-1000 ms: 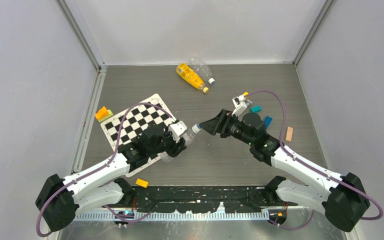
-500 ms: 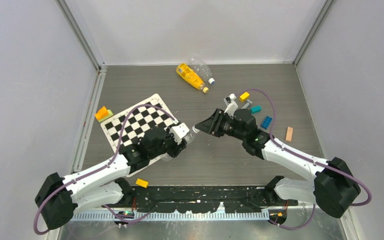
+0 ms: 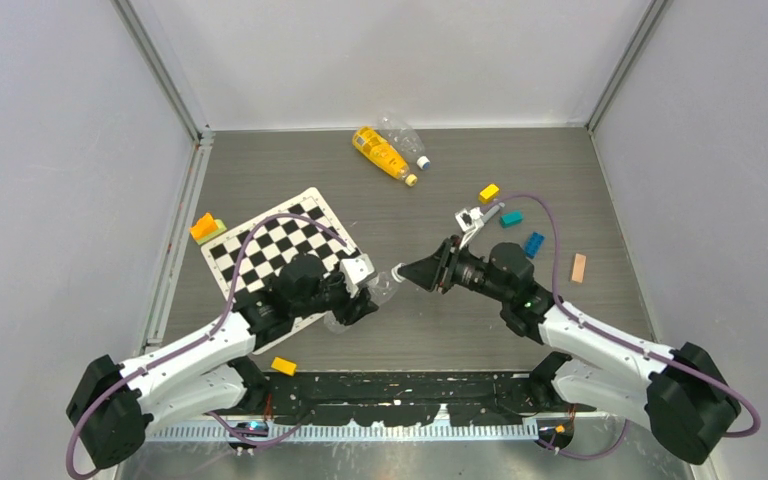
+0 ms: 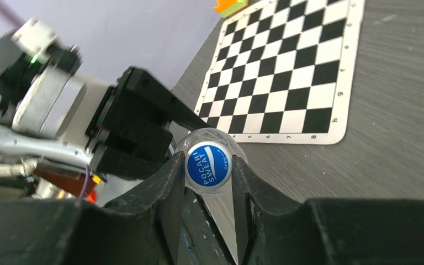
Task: Unscrew the bottle caps
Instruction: Unscrew the bottle cap from the plastic bottle.
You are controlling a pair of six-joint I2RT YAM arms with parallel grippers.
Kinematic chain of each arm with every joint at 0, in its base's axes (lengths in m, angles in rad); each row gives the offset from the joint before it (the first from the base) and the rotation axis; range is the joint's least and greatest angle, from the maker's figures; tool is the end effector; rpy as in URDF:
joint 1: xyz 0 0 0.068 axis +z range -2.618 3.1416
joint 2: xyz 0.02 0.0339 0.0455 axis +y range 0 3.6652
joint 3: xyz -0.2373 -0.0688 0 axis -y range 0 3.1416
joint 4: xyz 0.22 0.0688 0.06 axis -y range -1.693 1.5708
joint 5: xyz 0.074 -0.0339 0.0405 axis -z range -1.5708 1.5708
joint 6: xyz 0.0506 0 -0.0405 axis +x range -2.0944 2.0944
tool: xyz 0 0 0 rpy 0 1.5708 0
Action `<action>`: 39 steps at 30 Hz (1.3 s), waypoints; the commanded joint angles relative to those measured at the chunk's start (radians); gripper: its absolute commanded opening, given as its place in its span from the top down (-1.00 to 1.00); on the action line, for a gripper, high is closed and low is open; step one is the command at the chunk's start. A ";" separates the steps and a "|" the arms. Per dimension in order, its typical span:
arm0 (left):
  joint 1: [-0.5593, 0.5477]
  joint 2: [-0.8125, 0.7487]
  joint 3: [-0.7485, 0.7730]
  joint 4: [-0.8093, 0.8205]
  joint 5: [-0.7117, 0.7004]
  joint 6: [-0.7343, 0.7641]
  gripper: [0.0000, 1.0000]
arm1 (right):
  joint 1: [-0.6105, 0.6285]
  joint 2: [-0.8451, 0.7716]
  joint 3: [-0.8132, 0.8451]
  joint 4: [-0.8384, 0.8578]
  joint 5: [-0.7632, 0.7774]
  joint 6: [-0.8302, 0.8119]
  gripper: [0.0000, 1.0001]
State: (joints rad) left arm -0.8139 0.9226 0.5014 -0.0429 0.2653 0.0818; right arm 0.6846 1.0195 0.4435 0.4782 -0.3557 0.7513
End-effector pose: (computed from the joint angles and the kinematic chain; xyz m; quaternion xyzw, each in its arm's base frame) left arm 0.1358 -0.1631 0.2125 0.4278 0.7300 -0.2915 0.4461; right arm 0.1699 0.1615 0.2343 -0.0945 0.7327 0.5336 0.4117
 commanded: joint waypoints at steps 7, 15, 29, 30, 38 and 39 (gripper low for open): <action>0.065 0.014 0.100 0.029 0.620 -0.038 0.94 | 0.002 -0.166 -0.130 0.141 -0.193 -0.236 0.99; 0.065 0.001 0.119 -0.052 0.375 -0.013 0.92 | 0.003 -0.192 -0.086 0.081 -0.022 -0.112 -0.52; 0.039 0.027 0.077 -0.018 -0.073 -0.010 0.93 | 0.003 -0.079 0.150 -0.224 0.160 0.074 -0.65; 0.028 0.024 0.073 -0.012 -0.098 -0.007 0.93 | 0.003 -0.064 0.174 -0.256 0.173 0.079 -0.60; -0.016 0.004 0.051 0.003 -0.207 0.027 0.94 | 0.003 0.078 0.223 -0.214 0.115 0.140 -0.18; -0.017 0.006 0.050 0.003 -0.214 0.030 0.94 | 0.002 0.089 0.226 -0.209 0.111 0.144 -0.15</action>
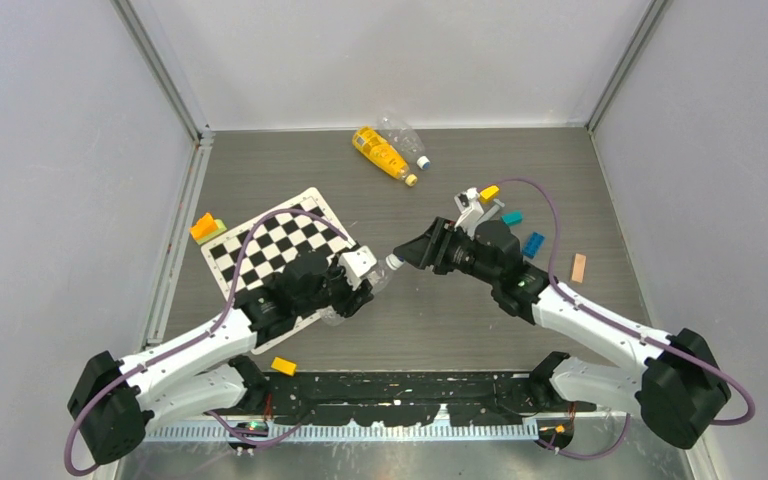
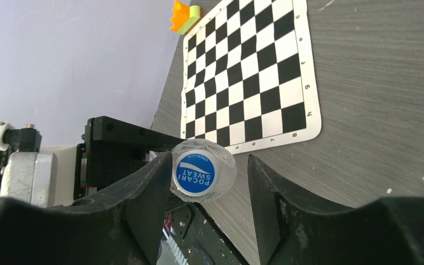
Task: Unscrew the bottle caps
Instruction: Unscrew the bottle cap from the plastic bottle.
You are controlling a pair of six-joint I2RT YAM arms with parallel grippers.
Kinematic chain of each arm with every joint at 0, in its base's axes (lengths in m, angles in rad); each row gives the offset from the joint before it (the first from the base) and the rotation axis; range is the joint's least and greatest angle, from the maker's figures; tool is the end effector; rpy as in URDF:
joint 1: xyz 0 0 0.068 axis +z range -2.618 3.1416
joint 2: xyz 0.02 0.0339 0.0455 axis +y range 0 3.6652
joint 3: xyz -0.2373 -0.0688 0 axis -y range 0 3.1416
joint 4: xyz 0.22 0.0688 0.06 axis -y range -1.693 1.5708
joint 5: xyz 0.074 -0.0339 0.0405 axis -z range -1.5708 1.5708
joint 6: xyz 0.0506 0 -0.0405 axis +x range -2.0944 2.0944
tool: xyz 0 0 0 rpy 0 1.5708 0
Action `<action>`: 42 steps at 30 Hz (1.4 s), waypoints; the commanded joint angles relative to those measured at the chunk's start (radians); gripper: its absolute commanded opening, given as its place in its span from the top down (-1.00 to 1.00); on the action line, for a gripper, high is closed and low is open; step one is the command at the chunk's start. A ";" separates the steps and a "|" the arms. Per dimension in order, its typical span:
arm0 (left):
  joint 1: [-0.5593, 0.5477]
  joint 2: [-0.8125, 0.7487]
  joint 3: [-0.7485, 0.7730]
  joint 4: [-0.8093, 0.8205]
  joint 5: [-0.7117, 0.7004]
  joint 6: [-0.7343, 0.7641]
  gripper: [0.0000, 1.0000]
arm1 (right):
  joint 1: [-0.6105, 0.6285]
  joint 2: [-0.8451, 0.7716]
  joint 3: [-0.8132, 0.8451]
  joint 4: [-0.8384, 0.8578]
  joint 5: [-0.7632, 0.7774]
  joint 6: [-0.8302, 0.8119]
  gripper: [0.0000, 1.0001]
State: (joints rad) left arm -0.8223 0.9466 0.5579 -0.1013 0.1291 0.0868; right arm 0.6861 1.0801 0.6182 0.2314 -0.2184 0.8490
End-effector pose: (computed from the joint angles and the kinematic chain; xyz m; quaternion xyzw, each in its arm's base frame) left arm 0.1430 -0.1636 0.2198 0.4055 0.7543 -0.2362 0.4592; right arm 0.1880 0.1681 0.2503 -0.0041 0.7820 0.4902 0.3850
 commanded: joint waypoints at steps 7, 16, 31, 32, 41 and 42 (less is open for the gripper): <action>-0.014 0.002 -0.008 0.073 -0.101 0.035 0.95 | 0.002 0.047 0.058 0.031 -0.055 0.038 -0.10; -0.014 0.014 -0.004 0.083 -0.086 0.049 0.95 | 0.001 0.104 0.078 0.054 -0.087 0.058 -0.25; 0.046 -0.034 -0.029 0.147 0.115 -0.073 1.00 | 0.001 0.007 -0.056 0.166 -0.165 -0.165 0.99; 0.072 -0.029 -0.017 0.131 0.186 -0.094 1.00 | 0.001 -0.026 -0.075 0.184 -0.177 -0.185 0.99; 0.253 0.076 0.014 0.226 0.774 -0.237 1.00 | 0.001 -0.222 -0.405 0.556 -0.264 -0.376 0.99; 0.253 0.082 0.015 0.237 0.806 -0.243 1.00 | 0.001 -0.240 -0.458 0.597 -0.269 -0.387 0.99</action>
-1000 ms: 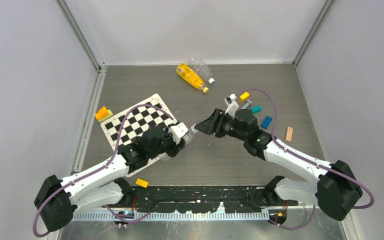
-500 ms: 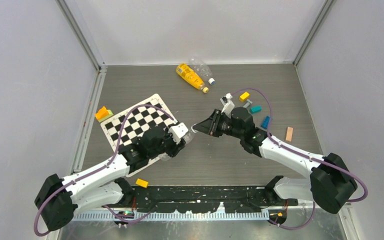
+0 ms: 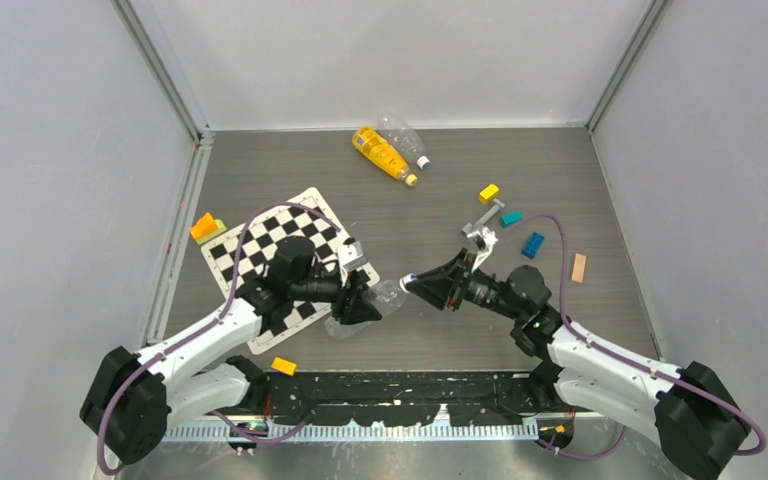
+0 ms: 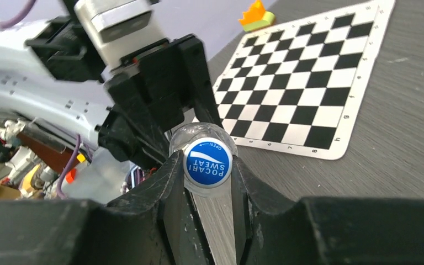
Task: Unscrew the bottle caps
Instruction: Unscrew the bottle cap from the plastic bottle.
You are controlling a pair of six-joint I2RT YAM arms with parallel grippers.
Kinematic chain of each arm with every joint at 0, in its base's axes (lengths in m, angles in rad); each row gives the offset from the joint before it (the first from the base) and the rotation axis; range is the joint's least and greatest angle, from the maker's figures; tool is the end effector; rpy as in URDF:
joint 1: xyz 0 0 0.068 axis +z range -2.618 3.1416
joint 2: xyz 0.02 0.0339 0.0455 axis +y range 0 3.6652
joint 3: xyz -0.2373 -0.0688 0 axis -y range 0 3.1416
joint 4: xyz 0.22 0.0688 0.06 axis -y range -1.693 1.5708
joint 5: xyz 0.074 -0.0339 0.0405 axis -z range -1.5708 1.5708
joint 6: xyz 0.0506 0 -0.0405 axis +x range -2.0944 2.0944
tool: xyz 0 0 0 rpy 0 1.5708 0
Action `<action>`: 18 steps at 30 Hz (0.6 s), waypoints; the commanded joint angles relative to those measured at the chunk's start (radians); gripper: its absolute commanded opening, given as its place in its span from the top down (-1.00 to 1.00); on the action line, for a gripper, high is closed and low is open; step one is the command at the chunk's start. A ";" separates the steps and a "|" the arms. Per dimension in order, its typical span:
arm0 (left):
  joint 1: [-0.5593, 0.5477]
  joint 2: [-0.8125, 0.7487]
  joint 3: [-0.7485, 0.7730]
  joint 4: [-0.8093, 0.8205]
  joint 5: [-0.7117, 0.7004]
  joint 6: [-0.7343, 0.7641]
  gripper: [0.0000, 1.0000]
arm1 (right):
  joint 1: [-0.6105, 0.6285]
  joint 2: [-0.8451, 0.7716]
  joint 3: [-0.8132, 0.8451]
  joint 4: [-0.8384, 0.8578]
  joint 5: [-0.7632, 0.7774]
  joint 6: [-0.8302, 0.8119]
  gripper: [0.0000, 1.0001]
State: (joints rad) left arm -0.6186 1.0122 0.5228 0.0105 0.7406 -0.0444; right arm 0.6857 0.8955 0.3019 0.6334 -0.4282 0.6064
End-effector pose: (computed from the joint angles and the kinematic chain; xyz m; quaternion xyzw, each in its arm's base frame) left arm 0.1557 -0.1527 0.2130 0.4058 0.7109 -0.4500 0.3570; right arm 0.1473 0.1477 0.2302 -0.1799 0.6705 0.5417 0.4739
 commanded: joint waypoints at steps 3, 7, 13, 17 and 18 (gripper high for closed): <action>0.049 0.026 0.051 0.150 0.263 -0.128 0.99 | 0.001 -0.096 -0.231 0.385 -0.064 -0.188 0.99; 0.048 0.031 0.053 0.155 0.264 -0.135 0.97 | 0.001 -0.141 -0.250 0.401 -0.064 -0.191 0.99; 0.048 0.051 0.065 0.124 0.206 -0.134 0.96 | 0.001 -0.158 -0.187 0.265 0.010 -0.186 0.99; 0.040 0.062 0.088 0.085 0.177 -0.127 0.96 | 0.001 -0.149 -0.166 0.279 0.068 -0.156 0.99; 0.034 0.061 0.090 0.079 0.161 -0.123 0.96 | 0.002 -0.142 -0.160 0.278 0.076 -0.148 0.99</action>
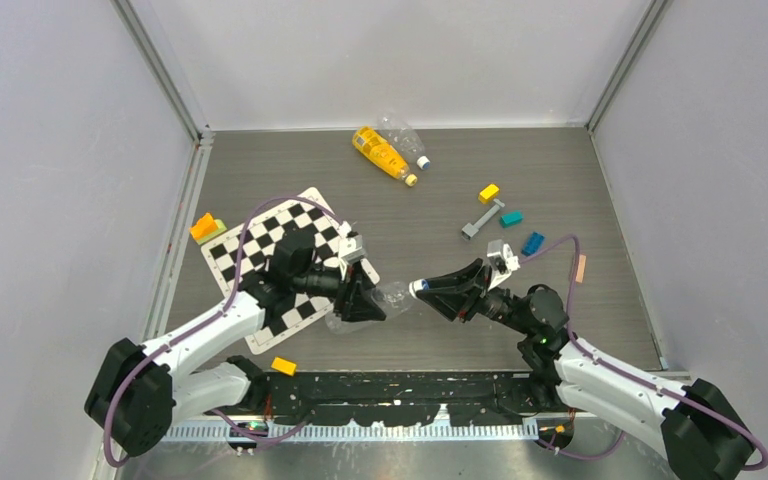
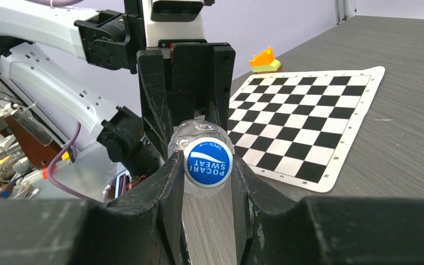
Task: Unscrew the bottle caps
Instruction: Unscrew the bottle cap from the plastic bottle.
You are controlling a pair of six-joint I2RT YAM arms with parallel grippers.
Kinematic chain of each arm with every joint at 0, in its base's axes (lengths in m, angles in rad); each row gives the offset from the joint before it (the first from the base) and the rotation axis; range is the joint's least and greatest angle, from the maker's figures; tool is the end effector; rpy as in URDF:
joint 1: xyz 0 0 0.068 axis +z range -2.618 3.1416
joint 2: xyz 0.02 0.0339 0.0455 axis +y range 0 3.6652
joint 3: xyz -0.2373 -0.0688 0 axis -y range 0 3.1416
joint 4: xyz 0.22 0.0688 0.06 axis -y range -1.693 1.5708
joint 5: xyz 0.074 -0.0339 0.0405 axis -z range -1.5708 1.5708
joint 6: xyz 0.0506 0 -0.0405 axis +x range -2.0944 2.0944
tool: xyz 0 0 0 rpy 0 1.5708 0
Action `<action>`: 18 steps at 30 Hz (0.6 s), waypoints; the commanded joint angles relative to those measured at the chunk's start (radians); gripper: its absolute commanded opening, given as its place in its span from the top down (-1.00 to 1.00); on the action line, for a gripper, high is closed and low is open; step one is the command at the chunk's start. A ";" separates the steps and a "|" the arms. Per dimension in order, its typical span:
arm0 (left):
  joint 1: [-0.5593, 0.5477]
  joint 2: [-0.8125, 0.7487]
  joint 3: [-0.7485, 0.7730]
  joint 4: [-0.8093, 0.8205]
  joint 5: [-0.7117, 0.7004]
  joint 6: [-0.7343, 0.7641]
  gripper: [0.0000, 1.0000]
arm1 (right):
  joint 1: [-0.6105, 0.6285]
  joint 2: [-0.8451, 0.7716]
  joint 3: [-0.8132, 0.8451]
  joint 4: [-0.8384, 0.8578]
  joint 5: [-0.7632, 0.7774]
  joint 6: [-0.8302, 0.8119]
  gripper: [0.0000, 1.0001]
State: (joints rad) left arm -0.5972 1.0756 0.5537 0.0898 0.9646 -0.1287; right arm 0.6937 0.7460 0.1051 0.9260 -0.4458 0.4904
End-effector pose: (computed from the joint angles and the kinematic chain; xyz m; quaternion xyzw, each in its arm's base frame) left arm 0.1596 -0.1588 0.2216 0.4164 0.6678 -0.5348 0.3078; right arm 0.1189 0.1272 0.2248 -0.2353 0.5637 0.5456 0.5738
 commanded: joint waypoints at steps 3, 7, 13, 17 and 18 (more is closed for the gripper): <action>-0.019 -0.016 0.057 -0.008 -0.149 -0.012 1.00 | -0.006 0.021 0.087 -0.070 0.151 0.020 0.52; -0.091 -0.055 0.051 -0.038 -0.315 0.057 1.00 | -0.006 0.043 0.184 -0.240 0.225 0.108 -0.35; -0.119 -0.117 -0.002 -0.042 -0.576 0.117 1.00 | -0.007 0.051 0.280 -0.416 0.269 0.191 -0.52; -0.139 -0.163 -0.037 -0.018 -0.742 0.145 1.00 | -0.006 0.055 0.326 -0.506 0.374 0.267 -0.52; -0.148 -0.175 -0.046 -0.005 -0.773 0.159 1.00 | -0.006 0.057 0.351 -0.550 0.412 0.305 -0.52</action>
State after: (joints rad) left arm -0.7212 0.9497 0.5373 0.0338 0.4080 -0.0338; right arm 0.6895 0.8013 0.3698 0.5110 -0.1776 0.6792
